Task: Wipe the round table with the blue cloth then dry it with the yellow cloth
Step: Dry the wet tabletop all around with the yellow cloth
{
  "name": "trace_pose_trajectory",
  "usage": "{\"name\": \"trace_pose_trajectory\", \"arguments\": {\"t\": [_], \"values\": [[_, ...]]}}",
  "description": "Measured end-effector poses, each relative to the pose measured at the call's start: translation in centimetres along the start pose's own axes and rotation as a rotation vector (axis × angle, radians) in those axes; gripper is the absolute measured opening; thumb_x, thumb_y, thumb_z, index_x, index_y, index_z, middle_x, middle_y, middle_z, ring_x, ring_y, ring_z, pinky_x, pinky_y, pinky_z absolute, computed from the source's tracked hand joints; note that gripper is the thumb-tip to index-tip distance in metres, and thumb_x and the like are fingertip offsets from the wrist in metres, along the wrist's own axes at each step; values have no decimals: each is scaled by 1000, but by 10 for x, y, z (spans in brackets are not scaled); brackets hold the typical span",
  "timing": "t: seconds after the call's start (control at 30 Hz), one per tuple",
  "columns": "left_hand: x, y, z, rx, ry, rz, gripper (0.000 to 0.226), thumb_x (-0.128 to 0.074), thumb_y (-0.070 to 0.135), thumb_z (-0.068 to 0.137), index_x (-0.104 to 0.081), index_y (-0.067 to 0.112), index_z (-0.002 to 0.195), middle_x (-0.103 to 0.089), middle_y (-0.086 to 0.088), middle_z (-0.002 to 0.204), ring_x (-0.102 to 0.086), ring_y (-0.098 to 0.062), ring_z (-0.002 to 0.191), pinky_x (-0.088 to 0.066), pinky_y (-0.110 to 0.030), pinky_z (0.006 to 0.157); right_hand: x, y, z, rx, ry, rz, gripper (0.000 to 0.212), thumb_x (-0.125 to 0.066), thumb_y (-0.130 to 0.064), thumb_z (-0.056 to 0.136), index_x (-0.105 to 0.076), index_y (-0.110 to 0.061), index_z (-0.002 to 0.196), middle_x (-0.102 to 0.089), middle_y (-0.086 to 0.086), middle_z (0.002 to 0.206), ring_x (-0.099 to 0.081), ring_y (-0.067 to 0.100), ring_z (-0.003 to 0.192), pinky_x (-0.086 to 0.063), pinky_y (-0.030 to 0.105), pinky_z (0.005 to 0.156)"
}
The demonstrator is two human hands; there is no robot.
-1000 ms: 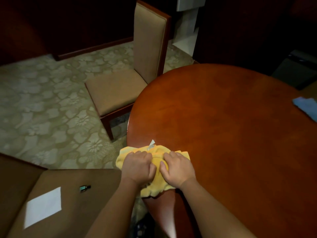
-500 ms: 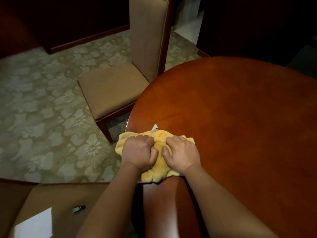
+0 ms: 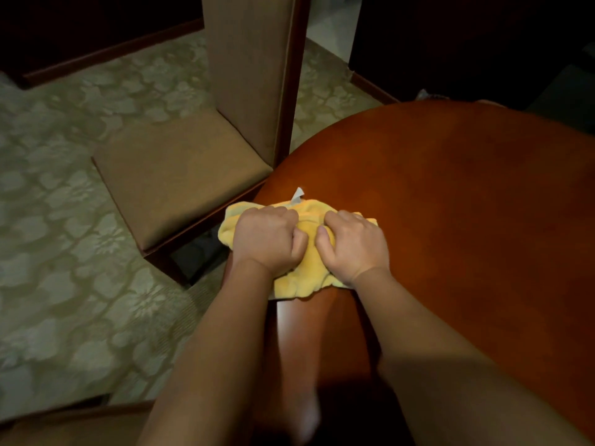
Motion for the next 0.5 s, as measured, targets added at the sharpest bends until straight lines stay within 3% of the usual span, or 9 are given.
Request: {"name": "trace_pose_trajectory", "arguments": {"t": [0.2,0.37,0.5], "values": [[1,-2,11,12,37,7,36,-31,31,71,-54,10,54,-53,-7,51,-34,-20,44,-22,-24,49,0,1,8,-5,-48,-13,46,-24,-40,85,-60,-11,81,-61,9,75,-57,31,70,-26,28,57],[7,11,-22,169,-206,119,45,-20,35,83,-59,13,87,-61,-4,83,-42,-20,68,-31,-30,59,5,-10,-8,98,-94,-33,53,-18,-43,84,-59,-9,84,-62,11,79,-57,31,77,-27,30,59],[26,36,-65,113,-133,47,43,-16,36,73,-52,13,67,-59,-6,65,-42,-23,56,-25,-30,54,18,-17,-56,98,-129,-35,56,-14,-45,81,-57,-10,84,-61,10,80,-57,30,77,-26,29,58]]}}
Point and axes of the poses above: each hand's wrist, its own z-axis towards the middle knuckle, its own x-axis out of the back of the hand, y = z × x, the point moved 7 cm from there along z, towards the middle knuckle
